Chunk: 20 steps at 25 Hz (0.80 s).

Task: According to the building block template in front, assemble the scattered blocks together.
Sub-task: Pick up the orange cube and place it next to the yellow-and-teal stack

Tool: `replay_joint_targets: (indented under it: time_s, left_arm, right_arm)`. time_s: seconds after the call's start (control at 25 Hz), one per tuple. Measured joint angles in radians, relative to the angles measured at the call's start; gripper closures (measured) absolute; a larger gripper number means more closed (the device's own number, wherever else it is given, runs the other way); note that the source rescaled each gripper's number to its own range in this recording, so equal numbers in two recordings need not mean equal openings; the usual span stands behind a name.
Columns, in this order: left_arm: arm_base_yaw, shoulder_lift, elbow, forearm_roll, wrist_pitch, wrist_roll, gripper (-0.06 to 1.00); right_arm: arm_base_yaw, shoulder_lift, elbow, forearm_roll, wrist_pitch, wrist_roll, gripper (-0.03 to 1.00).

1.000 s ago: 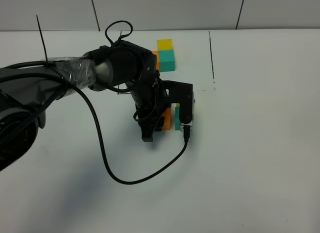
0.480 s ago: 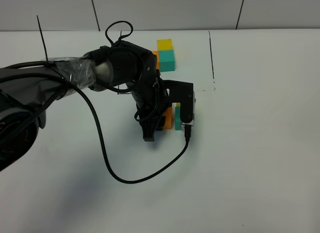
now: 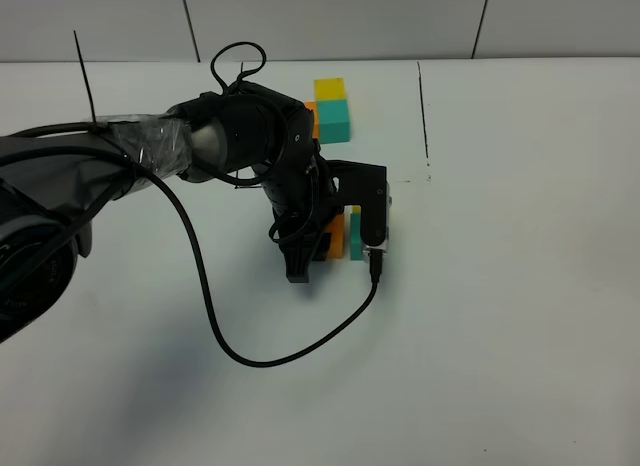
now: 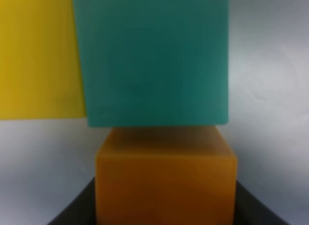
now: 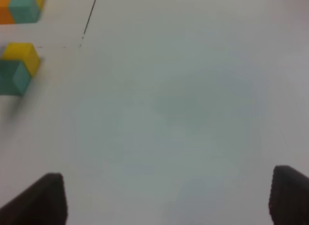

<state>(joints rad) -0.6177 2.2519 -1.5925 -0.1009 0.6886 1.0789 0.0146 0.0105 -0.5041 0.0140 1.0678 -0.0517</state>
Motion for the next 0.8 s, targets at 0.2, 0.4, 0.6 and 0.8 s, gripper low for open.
replay_joint_targets:
  time_s: [0.2,0.4,0.6,0.8]
  left_arm:
    - [0.000,0.000,0.000,0.000,0.000,0.010,0.94]
    - [0.000,0.000,0.000,0.000,-0.001,0.016,0.94]
    - [0.000,0.000,0.000,0.000,-0.001,0.016,0.94]
    - [0.000,0.001,0.000,-0.019,-0.013,0.017,0.94]
  right_arm:
    - [0.000,0.000,0.000,0.000,0.000,0.000,0.26]
    - [0.000,0.000,0.000,0.000,0.000,0.000,0.26]
    - [0.000,0.000,0.000,0.000,0.000,0.000,0.26]
    - [0.000,0.000,0.000,0.000,0.000,0.000,0.26]
